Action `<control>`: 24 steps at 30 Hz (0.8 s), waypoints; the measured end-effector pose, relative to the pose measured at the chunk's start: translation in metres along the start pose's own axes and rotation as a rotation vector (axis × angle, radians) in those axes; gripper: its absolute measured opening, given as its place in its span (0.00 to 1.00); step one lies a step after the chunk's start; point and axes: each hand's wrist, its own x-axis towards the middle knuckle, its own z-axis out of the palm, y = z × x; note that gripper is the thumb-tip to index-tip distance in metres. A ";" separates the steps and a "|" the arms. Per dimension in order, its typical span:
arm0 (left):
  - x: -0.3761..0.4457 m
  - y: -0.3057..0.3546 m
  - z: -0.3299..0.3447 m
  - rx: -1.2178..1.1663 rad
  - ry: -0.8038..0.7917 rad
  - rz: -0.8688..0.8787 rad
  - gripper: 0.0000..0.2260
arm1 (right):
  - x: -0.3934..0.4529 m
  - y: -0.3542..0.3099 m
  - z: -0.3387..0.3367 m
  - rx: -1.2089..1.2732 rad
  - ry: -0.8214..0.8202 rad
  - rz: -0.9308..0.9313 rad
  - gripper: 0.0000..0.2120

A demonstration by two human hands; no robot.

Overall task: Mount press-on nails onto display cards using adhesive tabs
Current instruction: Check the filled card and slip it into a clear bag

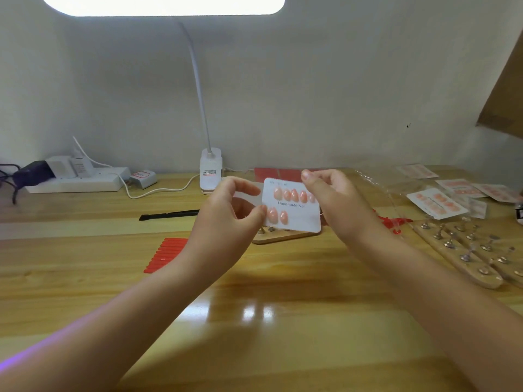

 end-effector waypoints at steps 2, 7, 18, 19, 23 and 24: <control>-0.001 0.000 0.001 0.057 -0.039 -0.036 0.06 | 0.002 0.006 -0.001 -0.085 0.101 -0.077 0.18; -0.005 -0.002 0.006 0.514 -0.240 -0.101 0.04 | 0.002 0.018 -0.003 -0.431 0.227 -0.307 0.06; -0.006 -0.015 0.006 0.924 -0.348 -0.109 0.09 | 0.000 0.055 0.012 -0.744 0.027 -0.258 0.10; -0.004 -0.019 0.006 0.915 -0.289 -0.089 0.09 | 0.001 0.057 0.013 -0.762 0.036 -0.262 0.11; 0.002 -0.039 0.008 0.843 -0.051 0.012 0.18 | 0.002 0.062 0.016 -0.804 0.008 -0.267 0.17; 0.003 -0.044 0.010 0.830 -0.042 0.022 0.20 | 0.003 0.063 0.018 -0.820 0.004 -0.264 0.18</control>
